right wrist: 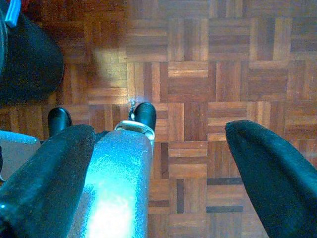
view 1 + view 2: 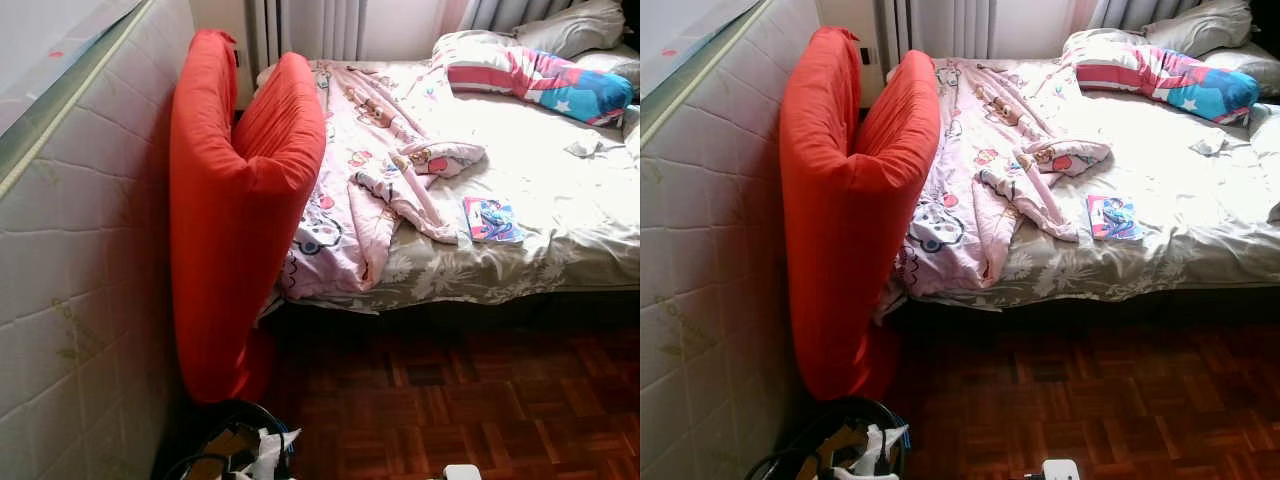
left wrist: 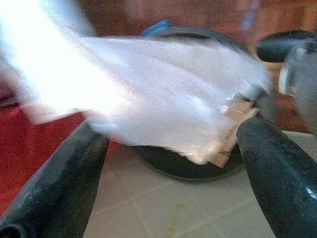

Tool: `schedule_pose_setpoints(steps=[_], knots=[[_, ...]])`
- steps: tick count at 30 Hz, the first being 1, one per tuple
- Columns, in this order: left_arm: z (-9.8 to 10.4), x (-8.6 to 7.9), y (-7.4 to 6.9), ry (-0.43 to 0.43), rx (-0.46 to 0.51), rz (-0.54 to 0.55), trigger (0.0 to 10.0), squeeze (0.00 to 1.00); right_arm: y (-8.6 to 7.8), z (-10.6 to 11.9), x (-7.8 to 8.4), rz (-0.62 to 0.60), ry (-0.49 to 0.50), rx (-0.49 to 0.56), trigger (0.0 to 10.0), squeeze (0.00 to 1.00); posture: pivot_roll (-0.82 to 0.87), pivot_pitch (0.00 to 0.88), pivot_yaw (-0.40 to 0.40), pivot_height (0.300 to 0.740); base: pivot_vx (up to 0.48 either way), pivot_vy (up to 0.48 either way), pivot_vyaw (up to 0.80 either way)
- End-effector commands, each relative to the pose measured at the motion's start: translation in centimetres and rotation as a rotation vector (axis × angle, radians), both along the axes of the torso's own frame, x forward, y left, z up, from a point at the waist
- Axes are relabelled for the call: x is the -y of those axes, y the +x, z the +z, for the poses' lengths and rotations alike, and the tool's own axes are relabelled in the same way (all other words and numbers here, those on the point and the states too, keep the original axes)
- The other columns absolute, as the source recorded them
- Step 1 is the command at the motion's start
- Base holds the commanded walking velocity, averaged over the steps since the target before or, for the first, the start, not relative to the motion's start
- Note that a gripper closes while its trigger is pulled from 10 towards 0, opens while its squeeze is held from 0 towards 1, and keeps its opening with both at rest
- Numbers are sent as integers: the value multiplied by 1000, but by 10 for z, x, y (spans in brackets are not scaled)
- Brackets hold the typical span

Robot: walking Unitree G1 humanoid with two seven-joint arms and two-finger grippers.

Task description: Clean up the room

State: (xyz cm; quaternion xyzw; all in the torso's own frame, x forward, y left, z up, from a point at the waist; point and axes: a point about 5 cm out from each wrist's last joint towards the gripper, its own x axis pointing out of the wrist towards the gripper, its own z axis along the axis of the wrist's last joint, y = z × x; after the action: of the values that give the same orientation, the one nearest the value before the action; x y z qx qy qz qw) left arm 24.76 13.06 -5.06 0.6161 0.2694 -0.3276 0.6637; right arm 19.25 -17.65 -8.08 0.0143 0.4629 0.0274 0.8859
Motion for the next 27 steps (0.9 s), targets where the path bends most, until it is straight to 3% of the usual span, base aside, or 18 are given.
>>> schedule_pose_setpoints(steps=[1,4,6,7,8,11,12,19,21,22,23,27], knots=[[1,-3,2,-8,27,66,10000,0,-9,-4,2,-2,-9,-29,10000,0,50,208,-37,740,0,0,0],[5,-11,7,-50,83,162,10000,0,-9,-4,2,0,-12,-30,10000,0,55,207,-36,740,0,0,0],[3,-32,2,-93,93,252,10000,0,-9,-4,1,2,-12,-29,10000,0,53,206,-34,740,0,0,0],[2,-42,-1,-137,80,312,10000,0,-9,-4,1,1,-13,-29,10000,0,53,206,-34,740,0,0,0],[-1,-54,-7,-282,42,494,10000,0,-9,-4,1,1,-14,-28,10000,0,54,205,-32,740,0,0,0],[-1,-58,-9,-336,38,579,10000,0,-9,-4,1,-1,-16,-28,10000,0,51,204,-31,740,0,0,0],[-2,-61,-11,-379,36,655,10000,0,-9,-4,1,-2,-17,-27,10000,0,51,204,-31,740,0,0,0],[-3,-80,-18,-463,78,847,10000,0,-9,-5,1,1,-20,-29,10000,0,55,205,-31,740,0,0,0],[-4,-88,-22,-573,89,1001,10000,0,-9,-4,1,0,-18,-28,10000,0,60,205,-30,740,0,0,0],[-4,-88,-22,-573,89,1001,10000,0,-9,-4,1,0,-18,-28,10000,0,60,205,-30,740,0,0,0],[-6,-95,-27,-642,86,1110,10000,0,-9,-4,1,-3,-15,-25,10000,0,64,204,-30,740,0,0,0],[-13,-106,-44,-696,69,1231,10000,0,-8,-4,2,-6,-15,-23,10000,0,66,203,-31,740,0,0,0]])
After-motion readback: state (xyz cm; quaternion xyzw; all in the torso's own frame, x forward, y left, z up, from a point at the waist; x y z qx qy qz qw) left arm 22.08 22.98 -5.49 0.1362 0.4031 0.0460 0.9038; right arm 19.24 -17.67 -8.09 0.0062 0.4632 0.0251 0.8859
